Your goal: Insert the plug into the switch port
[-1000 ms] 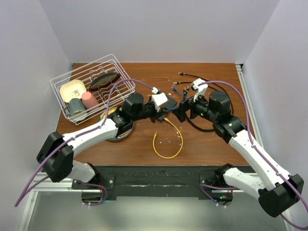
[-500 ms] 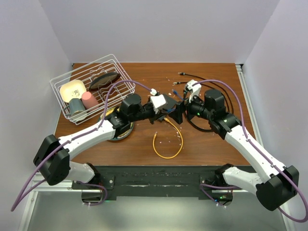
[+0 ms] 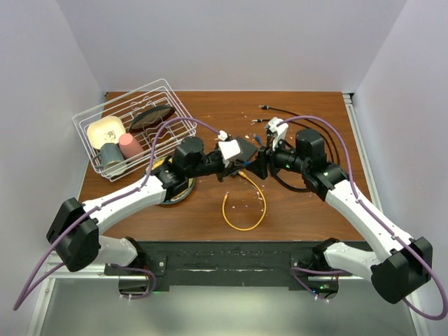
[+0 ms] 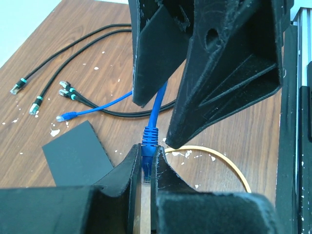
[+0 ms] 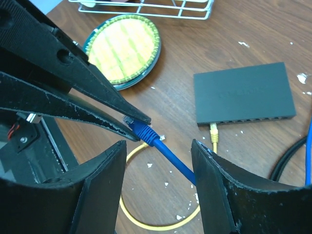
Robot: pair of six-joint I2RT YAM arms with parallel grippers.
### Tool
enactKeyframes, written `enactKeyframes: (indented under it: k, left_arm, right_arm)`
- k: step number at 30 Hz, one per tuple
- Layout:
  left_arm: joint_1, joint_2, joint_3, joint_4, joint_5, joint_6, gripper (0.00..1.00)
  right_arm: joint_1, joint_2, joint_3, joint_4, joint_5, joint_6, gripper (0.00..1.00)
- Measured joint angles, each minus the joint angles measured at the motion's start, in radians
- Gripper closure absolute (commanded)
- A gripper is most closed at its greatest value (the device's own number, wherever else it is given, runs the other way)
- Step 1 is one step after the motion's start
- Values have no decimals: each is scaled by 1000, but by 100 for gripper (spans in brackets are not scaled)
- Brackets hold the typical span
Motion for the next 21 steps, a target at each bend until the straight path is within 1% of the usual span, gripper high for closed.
enactKeyframes:
  k: [1, 4, 5, 8, 11, 12, 16, 21]
  left_arm:
    - [0, -5, -1, 0, -3, 5, 100]
    - [0, -20, -12, -2, -14, 19, 100]
    - [-1, -22, -14, -4, -17, 22, 100]
    - [-2, -24, -16, -13, -27, 29, 100]
    - [-4, -27, -16, -23, -39, 39, 100]
    - [-4, -29, -18, -24, -43, 40, 100]
    - [-4, -42, -31, -29, -59, 48, 100]
    - [-4, -44, -32, -31, -71, 48, 100]
  right_arm:
    - [1, 2, 1, 1, -6, -2, 41]
    - [8, 6, 2, 1, -24, -5, 48]
    - [10, 8, 2, 1, -26, -8, 52]
    - [17, 16, 2, -2, -27, -14, 57]
    - [22, 29, 2, -2, -27, -20, 69]
    - [23, 32, 2, -2, -27, -23, 81]
    - [29, 48, 4, -6, -25, -32, 100]
    - [38, 48, 5, -6, -18, -33, 100]
